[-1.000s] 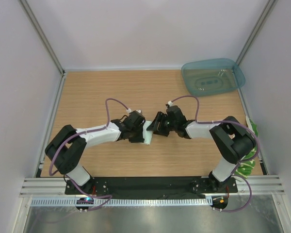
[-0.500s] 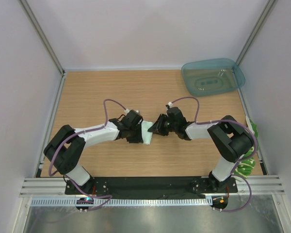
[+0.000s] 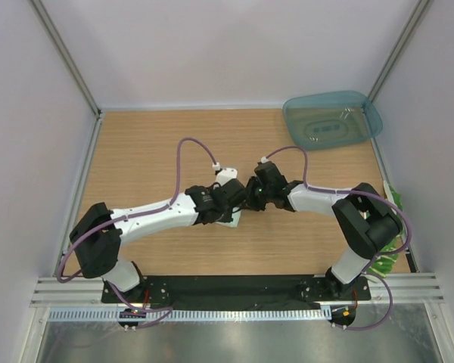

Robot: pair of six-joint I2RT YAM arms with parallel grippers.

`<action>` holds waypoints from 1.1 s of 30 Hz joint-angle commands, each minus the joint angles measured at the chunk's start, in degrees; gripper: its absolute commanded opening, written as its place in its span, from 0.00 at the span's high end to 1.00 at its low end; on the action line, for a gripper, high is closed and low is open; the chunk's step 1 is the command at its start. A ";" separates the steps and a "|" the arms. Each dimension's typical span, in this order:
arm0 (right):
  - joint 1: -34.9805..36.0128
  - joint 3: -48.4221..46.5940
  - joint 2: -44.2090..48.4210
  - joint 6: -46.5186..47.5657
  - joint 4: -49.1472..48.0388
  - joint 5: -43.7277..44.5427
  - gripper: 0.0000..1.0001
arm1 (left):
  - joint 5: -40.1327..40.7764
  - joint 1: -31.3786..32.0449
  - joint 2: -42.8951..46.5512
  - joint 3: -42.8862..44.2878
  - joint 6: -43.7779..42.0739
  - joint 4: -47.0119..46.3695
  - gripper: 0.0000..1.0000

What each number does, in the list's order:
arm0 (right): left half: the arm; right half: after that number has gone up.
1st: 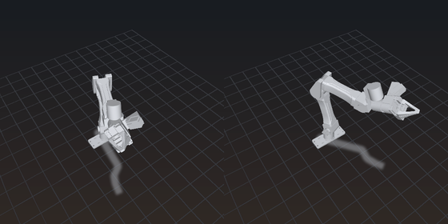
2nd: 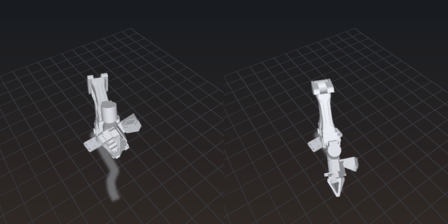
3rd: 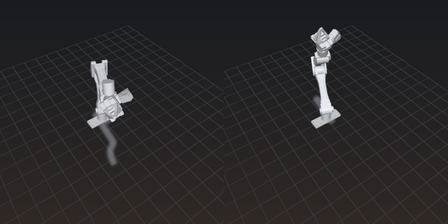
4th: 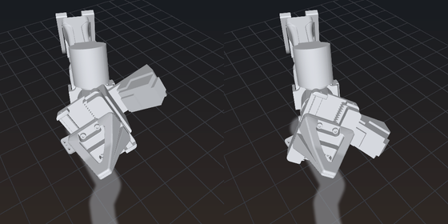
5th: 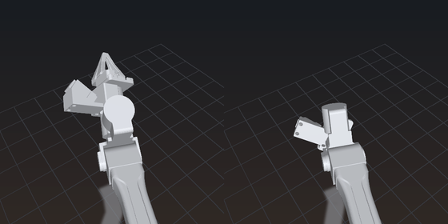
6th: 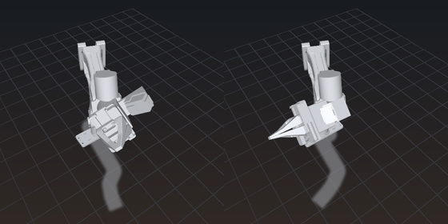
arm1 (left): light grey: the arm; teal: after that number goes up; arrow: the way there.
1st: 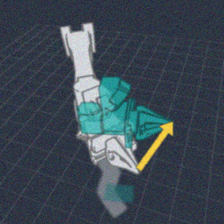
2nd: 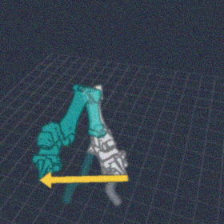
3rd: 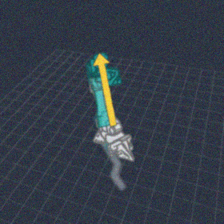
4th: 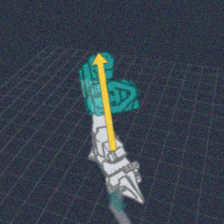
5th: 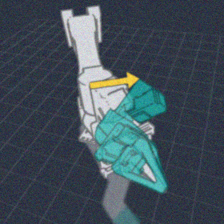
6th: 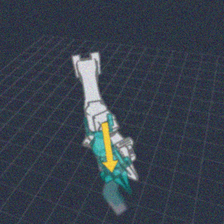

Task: Roll the towels
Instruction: Roll the towel

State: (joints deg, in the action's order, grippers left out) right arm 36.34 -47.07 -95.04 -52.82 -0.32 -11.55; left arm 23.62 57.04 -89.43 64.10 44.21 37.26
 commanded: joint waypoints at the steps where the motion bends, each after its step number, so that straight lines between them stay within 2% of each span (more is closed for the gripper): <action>1: 0.31 -2.76 1.79 0.79 5.67 2.23 0.91 | 7.84 2.99 -0.22 1.91 -1.05 0.37 0.69; 10: 0.31 -5.66 1.09 0.87 9.02 1.53 0.92 | 7.15 7.12 -6.72 2.44 -1.84 -6.14 0.67; 23: 0.40 -5.93 1.09 1.40 9.63 0.04 0.92 | 3.37 7.12 -14.28 4.19 -4.48 -10.80 0.47; 28: 0.40 -6.10 1.09 1.31 9.90 -0.49 0.92 | 4.50 7.12 -15.51 3.06 -3.43 -10.89 0.38; 30: 0.40 -6.19 1.18 1.40 9.98 -0.66 0.92 | 5.56 7.04 -15.86 2.62 -2.90 -10.89 0.39; 33: 0.40 -6.54 0.83 1.66 10.07 -1.54 0.92 | 6.53 6.51 -16.39 1.65 -1.85 -11.15 0.51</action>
State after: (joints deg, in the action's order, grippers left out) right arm 36.12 -51.18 -95.07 -52.42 9.13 -10.35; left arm 28.42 64.01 -103.88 66.50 41.60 28.80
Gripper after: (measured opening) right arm 0.225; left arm 0.528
